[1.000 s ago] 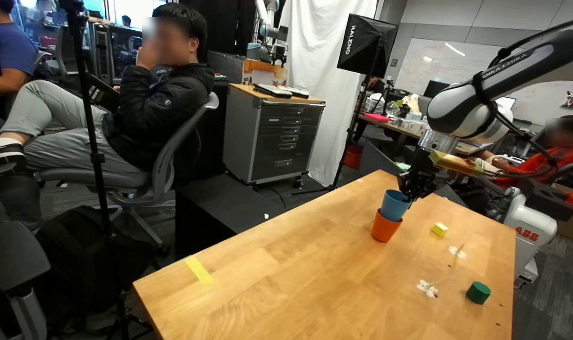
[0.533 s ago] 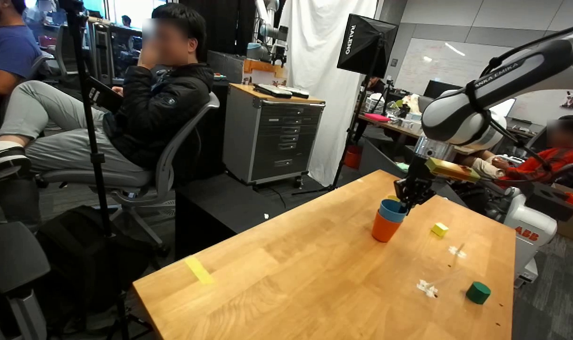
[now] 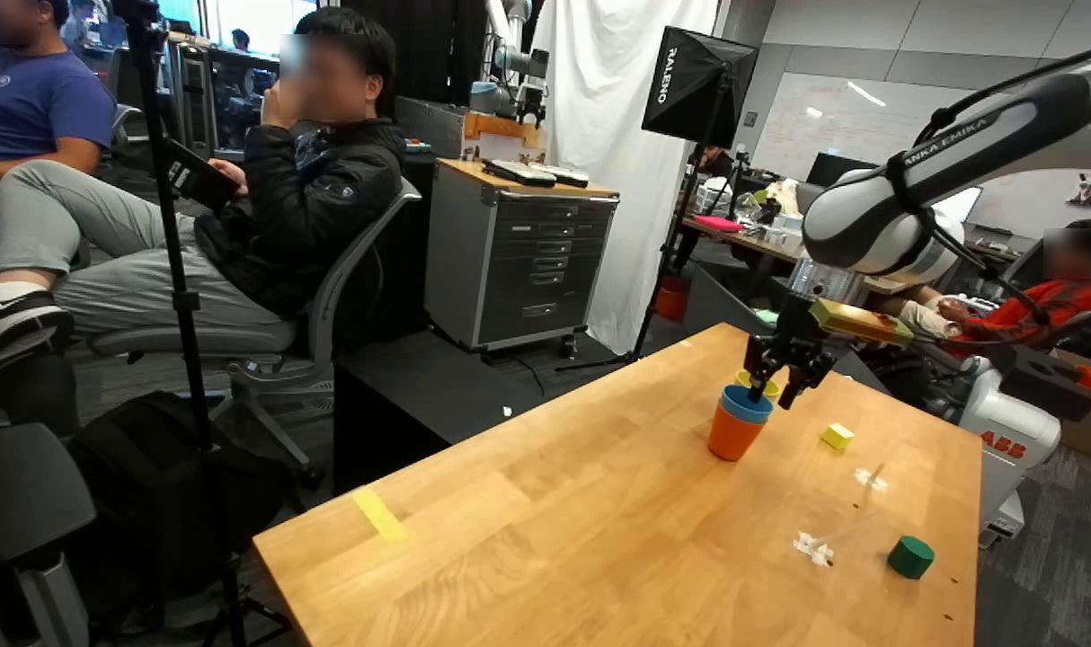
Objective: Stack the cups into the orange cup
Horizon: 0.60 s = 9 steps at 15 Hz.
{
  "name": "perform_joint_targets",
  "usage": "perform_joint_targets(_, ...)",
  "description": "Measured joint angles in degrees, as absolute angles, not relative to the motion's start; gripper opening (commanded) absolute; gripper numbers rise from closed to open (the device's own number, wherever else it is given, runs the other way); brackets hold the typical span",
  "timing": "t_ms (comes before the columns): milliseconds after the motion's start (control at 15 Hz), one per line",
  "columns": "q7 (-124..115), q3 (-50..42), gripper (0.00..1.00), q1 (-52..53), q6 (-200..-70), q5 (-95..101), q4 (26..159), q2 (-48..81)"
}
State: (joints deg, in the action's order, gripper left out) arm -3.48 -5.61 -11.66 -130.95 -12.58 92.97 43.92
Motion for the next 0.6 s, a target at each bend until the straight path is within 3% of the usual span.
perform_joint_targets(200,-3.5,-5.6,0.89,-11.8,-131.0,-12.6,93.0,43.1)
perform_joint_targets(267,-3.4,-5.6,0.85,-11.9,-131.0,-12.6,93.0,42.6)
perform_joint_targets(333,-3.4,-5.6,0.92,-12.1,-131.2,-12.6,93.2,42.0)
perform_joint_targets(533,-3.5,-5.9,0.99,-13.2,-132.8,-12.8,94.0,39.6)
perform_joint_targets(600,-3.5,-6.0,0.95,-13.8,-133.4,-13.0,94.4,38.8)
